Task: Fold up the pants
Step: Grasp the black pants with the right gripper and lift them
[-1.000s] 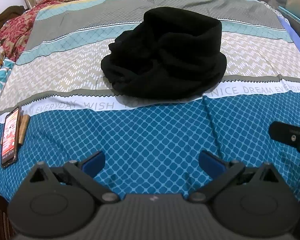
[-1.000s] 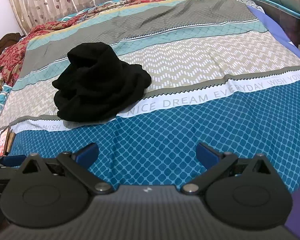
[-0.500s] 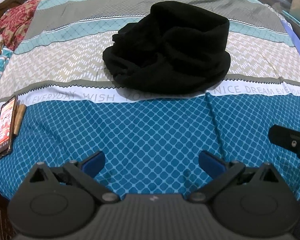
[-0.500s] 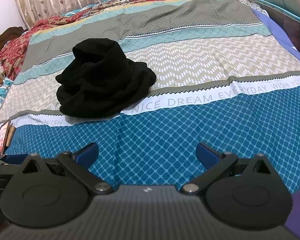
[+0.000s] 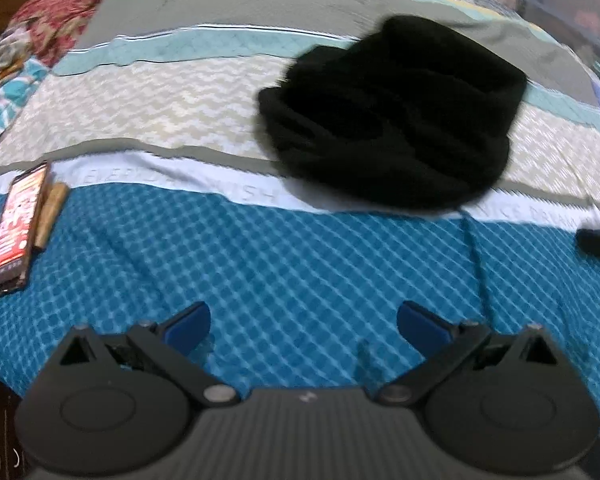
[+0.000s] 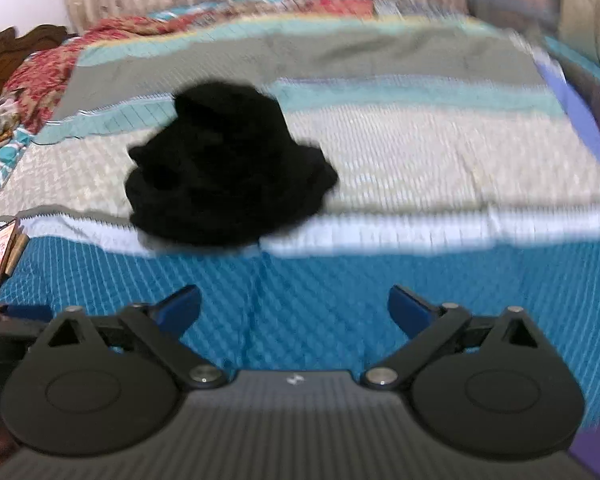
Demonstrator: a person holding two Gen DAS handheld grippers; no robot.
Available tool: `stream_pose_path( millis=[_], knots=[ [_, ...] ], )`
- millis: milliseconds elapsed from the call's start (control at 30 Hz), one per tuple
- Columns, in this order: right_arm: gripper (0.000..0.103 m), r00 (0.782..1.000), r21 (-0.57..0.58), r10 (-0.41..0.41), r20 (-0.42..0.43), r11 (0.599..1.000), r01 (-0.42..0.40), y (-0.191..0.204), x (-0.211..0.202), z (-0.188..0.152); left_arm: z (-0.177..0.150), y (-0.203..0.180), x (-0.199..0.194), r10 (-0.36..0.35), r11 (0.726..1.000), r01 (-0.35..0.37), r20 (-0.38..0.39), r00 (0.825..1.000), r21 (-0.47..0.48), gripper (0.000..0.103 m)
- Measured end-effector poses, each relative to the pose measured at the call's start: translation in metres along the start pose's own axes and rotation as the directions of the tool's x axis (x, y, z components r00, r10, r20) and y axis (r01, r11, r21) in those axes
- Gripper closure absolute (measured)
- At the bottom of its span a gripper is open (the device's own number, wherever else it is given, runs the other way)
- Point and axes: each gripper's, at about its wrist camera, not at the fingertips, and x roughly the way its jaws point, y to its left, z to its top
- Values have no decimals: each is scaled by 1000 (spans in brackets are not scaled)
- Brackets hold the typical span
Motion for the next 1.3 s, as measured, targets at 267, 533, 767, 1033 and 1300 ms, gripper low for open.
stream_pose_path(
  millis=[267, 533, 767, 1033, 1300],
  knots=[
    [16, 990, -216, -3, 144, 976, 34, 38, 77, 109, 8, 41, 8, 35, 994, -34, 7, 999, -106, 0],
    [95, 998, -108, -7, 61, 994, 14, -1, 135, 138, 29, 56, 19, 62, 992, -57, 36, 997, -114, 0],
    [95, 885, 352, -380, 267, 894, 278, -171, 34, 111, 89, 64, 53, -13, 989, 20, 47, 999, -150, 0],
    [45, 817, 475, -572, -73, 701, 533, -273, 15, -19, 144, 54, 138, -142, 961, 114, -95, 985, -254, 1],
    [43, 921, 438, -387, 38, 835, 333, -233, 53, 7, 136, 22, 126, -148, 973, 143, -10, 989, -180, 85]
  ],
)
